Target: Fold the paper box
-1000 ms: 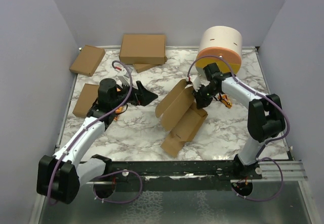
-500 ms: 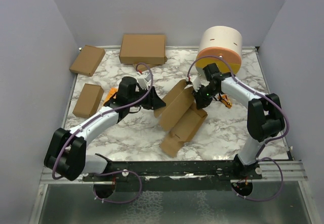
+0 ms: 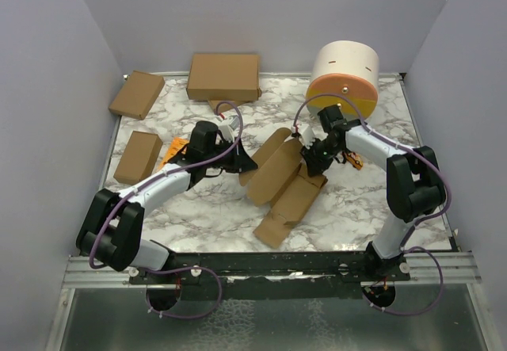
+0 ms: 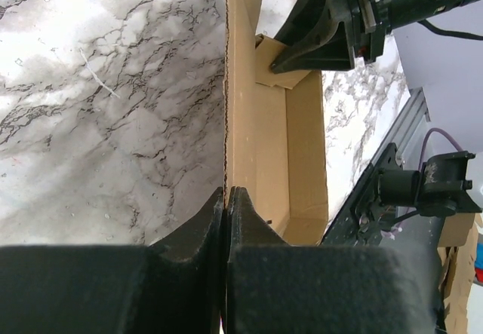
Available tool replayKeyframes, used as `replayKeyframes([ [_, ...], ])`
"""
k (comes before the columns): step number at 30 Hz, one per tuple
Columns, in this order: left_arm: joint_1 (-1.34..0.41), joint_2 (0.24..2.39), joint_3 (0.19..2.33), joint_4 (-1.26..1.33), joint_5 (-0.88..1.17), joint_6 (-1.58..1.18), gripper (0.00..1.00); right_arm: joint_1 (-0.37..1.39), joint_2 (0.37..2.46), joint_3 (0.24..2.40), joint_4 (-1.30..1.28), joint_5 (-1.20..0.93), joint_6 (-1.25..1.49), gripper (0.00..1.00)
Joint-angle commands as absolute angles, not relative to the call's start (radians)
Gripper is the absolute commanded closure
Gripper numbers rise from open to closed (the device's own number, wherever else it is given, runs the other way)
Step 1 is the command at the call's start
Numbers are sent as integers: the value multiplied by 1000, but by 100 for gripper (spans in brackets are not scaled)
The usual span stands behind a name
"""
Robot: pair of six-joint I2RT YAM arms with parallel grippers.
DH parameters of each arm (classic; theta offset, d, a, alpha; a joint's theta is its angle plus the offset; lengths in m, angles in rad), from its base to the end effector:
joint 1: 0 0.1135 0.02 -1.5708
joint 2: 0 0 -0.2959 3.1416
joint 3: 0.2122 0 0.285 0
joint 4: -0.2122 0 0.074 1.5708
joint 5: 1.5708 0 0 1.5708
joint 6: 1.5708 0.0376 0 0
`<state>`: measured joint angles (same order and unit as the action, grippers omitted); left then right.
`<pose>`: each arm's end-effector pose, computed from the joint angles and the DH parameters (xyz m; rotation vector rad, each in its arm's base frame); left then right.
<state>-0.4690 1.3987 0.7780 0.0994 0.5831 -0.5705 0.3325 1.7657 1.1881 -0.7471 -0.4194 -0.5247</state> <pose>0.2781 -0.1641 0.2393 0.2711 2.2248 -1.2100 0.3446 0.1352 0.1969 -1.2331 2.5211 0.5610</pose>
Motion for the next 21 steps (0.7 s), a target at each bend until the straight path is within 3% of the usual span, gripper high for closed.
replayKeyframes([
  [1,-471,1405,802,133,588,-573,100,333,1743,1144,-693,-392,-538,74],
  [10,-471,1414,807,140,602,-570,100,333,1682,1046,-567,-338,-552,74],
  [11,-471,1416,810,138,603,-568,100,333,1677,1039,-552,-326,-550,78],
  [13,-471,1417,816,132,604,-564,100,333,1669,1026,-523,-288,-543,97],
  [14,-471,1418,817,129,604,-561,100,334,1664,1022,-514,-269,-536,99],
  [19,-471,1419,826,129,610,-556,100,345,1626,990,-466,-189,-522,99],
  [21,-471,1421,829,135,614,-556,100,347,1626,987,-467,-189,-524,90],
])
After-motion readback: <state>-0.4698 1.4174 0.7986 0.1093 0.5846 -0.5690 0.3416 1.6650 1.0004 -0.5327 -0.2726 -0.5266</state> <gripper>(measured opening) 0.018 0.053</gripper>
